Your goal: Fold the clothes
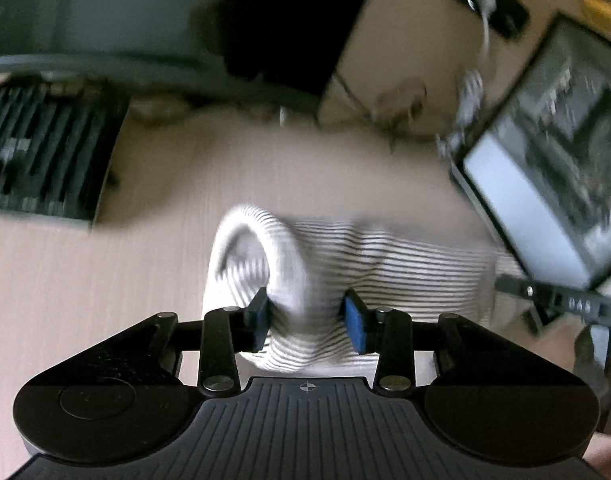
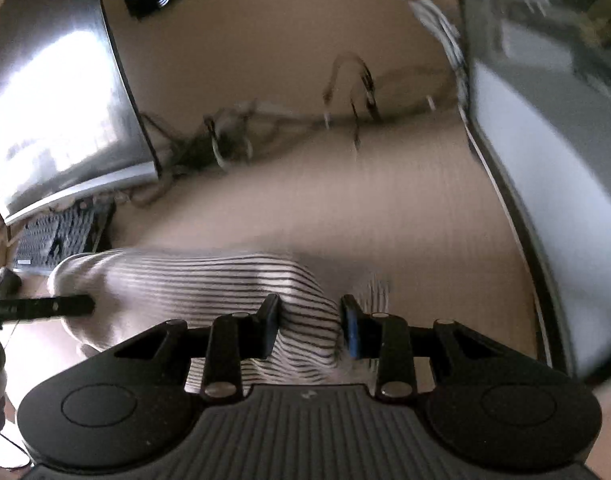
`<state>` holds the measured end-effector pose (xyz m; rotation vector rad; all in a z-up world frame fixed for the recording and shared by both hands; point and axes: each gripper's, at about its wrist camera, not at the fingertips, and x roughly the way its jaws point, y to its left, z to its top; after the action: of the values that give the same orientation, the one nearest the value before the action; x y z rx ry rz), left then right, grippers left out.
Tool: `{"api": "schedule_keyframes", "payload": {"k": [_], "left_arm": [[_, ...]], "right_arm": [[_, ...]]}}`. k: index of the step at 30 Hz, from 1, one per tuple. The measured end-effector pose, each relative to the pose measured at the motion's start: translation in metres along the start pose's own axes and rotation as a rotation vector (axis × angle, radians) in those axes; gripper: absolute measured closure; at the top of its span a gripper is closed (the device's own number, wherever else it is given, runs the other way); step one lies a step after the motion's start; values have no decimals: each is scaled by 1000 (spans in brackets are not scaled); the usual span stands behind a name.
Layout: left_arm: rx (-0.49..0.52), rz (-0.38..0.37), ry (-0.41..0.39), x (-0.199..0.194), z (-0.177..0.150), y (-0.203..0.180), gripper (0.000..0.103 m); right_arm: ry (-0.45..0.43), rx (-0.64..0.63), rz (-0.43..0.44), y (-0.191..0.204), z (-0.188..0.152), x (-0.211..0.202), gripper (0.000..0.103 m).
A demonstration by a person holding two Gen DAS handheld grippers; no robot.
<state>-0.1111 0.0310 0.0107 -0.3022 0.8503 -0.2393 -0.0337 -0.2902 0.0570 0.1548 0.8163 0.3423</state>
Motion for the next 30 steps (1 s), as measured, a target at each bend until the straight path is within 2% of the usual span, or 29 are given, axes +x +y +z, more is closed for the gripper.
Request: {"api": "schedule_keyframes", "payload": {"k": [2,4,7,9,11,12,13,15,18,20,23,26,30], "left_arm": [[20,2,-23,-22,2,-2,55],[62,17,-97,-38,15,-12,48],[114,0,-210,-56,37,-25,29],[132,-56,-226,-49,48,-32,11],[135,-101,-175,-23,53,-38,10],[128,-99,-114,-6,50,-39,11],[119,-83,-44,12,44,-41,11],[145,-22,40,34,30,-43,12],[211,14,37,39,18,-46,10],[196,7,34,38,18,-45,10],[189,0,33,39,19,-40,10],[193,-1,36,37,20,-39,9],[207,-21,46,23,10,-33,9]], "right_arm": [[25,19,-12,-5,-17,-4,71],[23,19,-27,-3,-25,-4,71],[3,8,-52,2,-30,-2,71],[-7,-4,-66,6,-33,-6,71],[-14,-15,-76,8,-34,-8,71],[-16,-23,-79,10,-35,-10,71],[-24,-36,-87,11,-33,-14,71],[-40,-61,-102,13,-29,-21,69],[-135,-89,-132,20,-15,-38,60],[-192,-104,-128,27,-2,-43,57],[-222,-131,-92,41,11,-36,51],[-182,-150,-48,55,9,-11,49],[-46,-153,-71,57,-20,13,49]]}}
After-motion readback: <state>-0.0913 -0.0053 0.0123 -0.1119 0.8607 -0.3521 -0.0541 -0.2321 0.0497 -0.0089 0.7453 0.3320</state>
